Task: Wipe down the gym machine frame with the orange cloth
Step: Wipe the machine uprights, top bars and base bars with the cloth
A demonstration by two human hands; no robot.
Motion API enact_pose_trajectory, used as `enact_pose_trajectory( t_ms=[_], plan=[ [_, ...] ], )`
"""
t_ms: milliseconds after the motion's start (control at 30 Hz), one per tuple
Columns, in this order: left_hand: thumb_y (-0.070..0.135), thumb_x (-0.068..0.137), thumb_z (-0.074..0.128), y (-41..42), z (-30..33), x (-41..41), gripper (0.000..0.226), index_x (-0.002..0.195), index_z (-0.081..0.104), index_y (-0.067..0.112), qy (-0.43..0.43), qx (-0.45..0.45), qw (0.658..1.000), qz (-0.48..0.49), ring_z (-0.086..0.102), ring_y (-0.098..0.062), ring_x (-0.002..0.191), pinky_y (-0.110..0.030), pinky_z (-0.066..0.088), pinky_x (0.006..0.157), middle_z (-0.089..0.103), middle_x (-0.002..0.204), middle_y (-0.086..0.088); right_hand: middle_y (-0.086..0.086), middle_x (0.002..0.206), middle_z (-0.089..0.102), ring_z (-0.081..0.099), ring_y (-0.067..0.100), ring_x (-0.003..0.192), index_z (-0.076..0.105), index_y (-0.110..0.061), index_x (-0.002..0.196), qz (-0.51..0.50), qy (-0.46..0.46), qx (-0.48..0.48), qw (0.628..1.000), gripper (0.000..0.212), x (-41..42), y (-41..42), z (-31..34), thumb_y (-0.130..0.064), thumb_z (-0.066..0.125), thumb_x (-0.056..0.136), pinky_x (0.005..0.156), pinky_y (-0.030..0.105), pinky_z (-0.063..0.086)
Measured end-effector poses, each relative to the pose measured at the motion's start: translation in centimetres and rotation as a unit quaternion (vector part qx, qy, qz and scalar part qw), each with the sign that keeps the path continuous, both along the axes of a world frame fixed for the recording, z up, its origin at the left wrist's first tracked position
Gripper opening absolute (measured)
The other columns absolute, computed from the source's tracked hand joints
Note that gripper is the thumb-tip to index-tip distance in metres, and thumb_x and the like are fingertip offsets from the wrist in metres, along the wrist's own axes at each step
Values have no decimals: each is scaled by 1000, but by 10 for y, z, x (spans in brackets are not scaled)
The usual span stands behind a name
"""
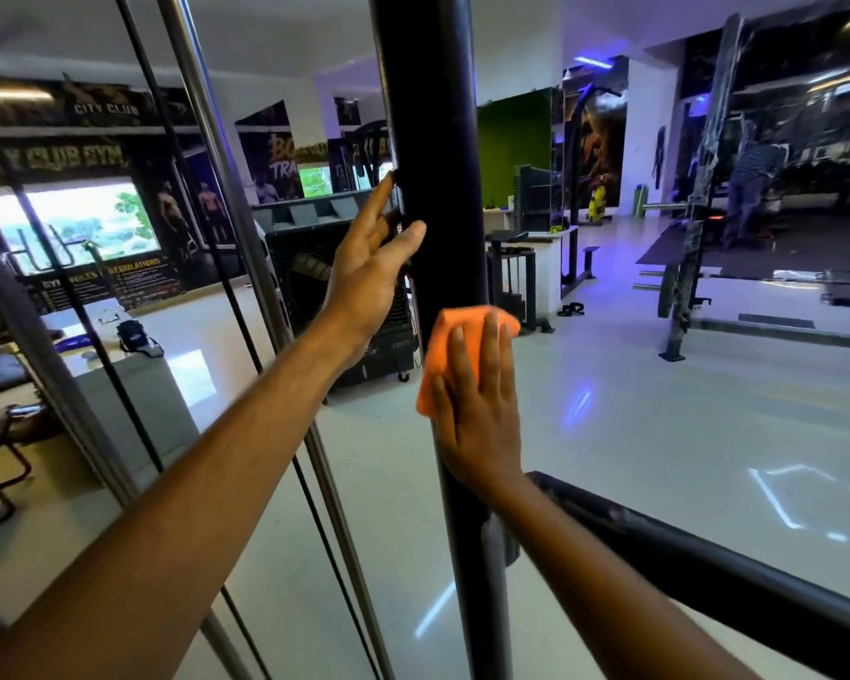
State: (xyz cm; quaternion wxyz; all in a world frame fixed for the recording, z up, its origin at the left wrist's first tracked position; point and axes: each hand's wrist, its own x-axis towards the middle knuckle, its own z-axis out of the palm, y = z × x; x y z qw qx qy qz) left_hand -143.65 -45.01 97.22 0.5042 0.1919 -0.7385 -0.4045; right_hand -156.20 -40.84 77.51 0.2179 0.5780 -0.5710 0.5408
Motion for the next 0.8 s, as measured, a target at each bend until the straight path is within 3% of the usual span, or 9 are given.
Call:
enact_pose_trajectory(
  t_ms=[100,267,400,633,700,800],
  plan=[
    [30,104,69,-1,-11,-1,74,167,32,38,1,8,1000,14,57,-10,142,-48,45,123,59,156,2,13,182,-8,-5,43,167,16,-18,172,7,-13,39,999,72,3,8,-40,-33,54,113,125,70,31],
    [43,99,73,-5,-15,-2,76,165,35,41,0,9,1000,20,52,-10,147,-51,44,123,56,158,4,14,182,-5,-5,38,168,20,-14,173,18,-14,-14,1000,69,4,-1,39,-38,49,115,129,65,26],
    [34,108,65,-5,-25,-2,66,166,34,36,-7,19,1000,10,56,-4,141,-47,47,121,58,154,11,16,182,1,-3,37,168,25,-11,172,-1,-12,-46,999,66,3,-9,67,-37,49,115,134,58,18],
    [28,109,63,1,-57,0,60,164,41,32,-15,45,999,-8,58,-2,138,-46,47,121,63,150,14,10,182,-15,-5,44,167,18,-17,171,-1,-8,76,997,71,2,17,-97,-34,53,112,120,72,37],
    [27,109,63,3,-63,1,60,164,40,33,-22,50,998,-7,58,-2,138,-44,48,120,63,150,16,10,181,-16,-6,45,167,18,-18,171,2,10,70,997,66,1,16,-94,-37,48,114,122,73,32],
    [25,111,60,2,-60,3,53,162,45,32,-23,61,998,-9,60,-2,136,-39,51,115,65,146,17,20,180,-6,-6,50,165,23,-11,169,3,38,16,999,64,2,5,-35,-42,41,116,128,74,15]
  ],
)
